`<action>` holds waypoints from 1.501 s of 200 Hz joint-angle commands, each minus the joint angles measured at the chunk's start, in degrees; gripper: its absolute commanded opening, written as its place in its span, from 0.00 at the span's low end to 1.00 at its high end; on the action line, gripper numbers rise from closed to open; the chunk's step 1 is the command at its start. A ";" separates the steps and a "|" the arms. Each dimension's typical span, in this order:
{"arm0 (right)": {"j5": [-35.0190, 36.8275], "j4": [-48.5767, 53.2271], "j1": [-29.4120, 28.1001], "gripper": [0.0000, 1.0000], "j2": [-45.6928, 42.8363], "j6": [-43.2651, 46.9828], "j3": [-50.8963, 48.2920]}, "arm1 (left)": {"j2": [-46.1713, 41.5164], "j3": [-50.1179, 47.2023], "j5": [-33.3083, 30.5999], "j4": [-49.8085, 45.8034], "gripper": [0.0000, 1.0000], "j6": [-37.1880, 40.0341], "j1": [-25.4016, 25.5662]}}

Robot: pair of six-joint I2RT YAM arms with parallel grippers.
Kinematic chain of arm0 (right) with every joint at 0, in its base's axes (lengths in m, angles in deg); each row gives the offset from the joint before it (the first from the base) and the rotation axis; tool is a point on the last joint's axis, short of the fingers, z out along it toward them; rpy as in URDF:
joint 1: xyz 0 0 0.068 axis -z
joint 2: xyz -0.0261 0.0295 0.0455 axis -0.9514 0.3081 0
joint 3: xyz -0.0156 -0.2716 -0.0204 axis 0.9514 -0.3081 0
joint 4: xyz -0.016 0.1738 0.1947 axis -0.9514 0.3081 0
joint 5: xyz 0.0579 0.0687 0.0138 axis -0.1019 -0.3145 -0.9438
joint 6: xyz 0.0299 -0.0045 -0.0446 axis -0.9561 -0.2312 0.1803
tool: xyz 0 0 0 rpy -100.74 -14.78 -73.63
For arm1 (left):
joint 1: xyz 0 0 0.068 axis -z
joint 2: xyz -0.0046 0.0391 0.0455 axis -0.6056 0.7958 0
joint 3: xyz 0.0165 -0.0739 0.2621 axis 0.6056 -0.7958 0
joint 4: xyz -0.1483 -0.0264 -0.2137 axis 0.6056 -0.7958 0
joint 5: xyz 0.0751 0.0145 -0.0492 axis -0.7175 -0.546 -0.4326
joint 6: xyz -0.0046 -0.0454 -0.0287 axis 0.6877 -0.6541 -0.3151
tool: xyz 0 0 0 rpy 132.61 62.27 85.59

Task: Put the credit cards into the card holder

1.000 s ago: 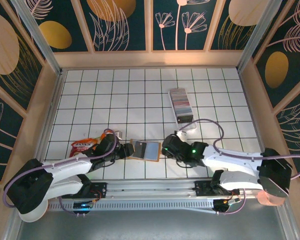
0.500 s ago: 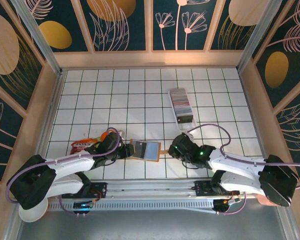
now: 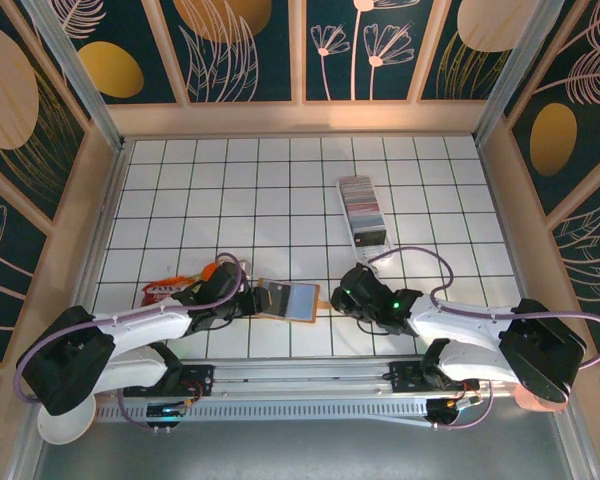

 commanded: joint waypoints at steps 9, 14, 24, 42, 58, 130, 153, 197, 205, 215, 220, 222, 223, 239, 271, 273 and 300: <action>0.99 -1.79 0.23 0.19 -0.47 0.56 -0.81 | 3.52 0.19 14.98 0.74 0.43 -1.02 3.78; 0.99 -1.90 0.24 0.19 -0.53 0.55 -0.85 | 3.37 0.42 14.95 0.69 0.43 -1.24 3.77; 0.95 -2.24 0.25 0.19 -0.50 0.47 -1.07 | 2.80 0.89 15.16 0.58 0.43 -1.63 3.78; 0.99 -2.46 0.25 0.19 -0.44 0.30 -1.36 | 0.04 1.95 15.14 0.44 0.43 -2.71 3.77; 0.94 -2.68 0.24 0.18 -0.57 0.29 -1.60 | -2.49 3.25 14.91 0.24 0.43 -3.63 3.78; 2.80 -2.33 0.25 0.29 -3.75 -1.02 -4.32 | -0.64 5.88 15.88 6.28 0.43 -6.69 5.64; 3.63 -1.71 0.33 0.34 -5.86 -1.46 -5.51 | 4.16 9.69 15.09 8.73 0.41 -6.88 8.95; 7.40 4.09 0.66 0.45 -10.15 -3.09 -7.10 | 10.91 18.05 13.86 10.27 0.39 -7.03 13.23; 7.71 4.77 0.85 0.45 -10.79 -3.51 -7.62 | 11.90 18.91 12.84 11.25 0.39 -7.51 14.01; 7.84 5.30 1.08 0.45 -11.42 -4.13 -8.27 | 14.00 19.78 12.33 13.73 0.39 -8.19 15.15; 7.92 5.69 1.19 0.45 -11.71 -4.48 -8.59 | 15.51 20.50 12.27 14.46 0.39 -8.54 15.71; 7.99 5.77 1.25 0.45 -11.84 -4.68 -8.73 | 16.14 20.86 12.27 14.73 0.39 -8.65 15.97; 8.01 5.83 1.28 0.45 -11.88 -4.70 -8.83 | 16.42 21.01 12.27 14.82 0.39 -8.68 16.07; 8.14 6.20 1.35 0.44 -12.82 -5.42 -9.72 | 22.63 23.92 13.10 16.40 0.37 -9.13 17.55; 9.36 8.92 1.70 0.44 -14.69 -5.86 -9.90 | 30.12 26.63 12.52 21.65 0.31 -10.99 18.33; 9.54 9.20 1.73 0.44 -14.77 -5.86 -9.87 | 30.21 26.86 12.46 21.39 0.31 -11.02 18.36; 12.14 15.00 2.35 0.44 -15.15 -7.07 -8.01 | 28.80 29.34 8.56 15.52 0.31 -8.61 18.40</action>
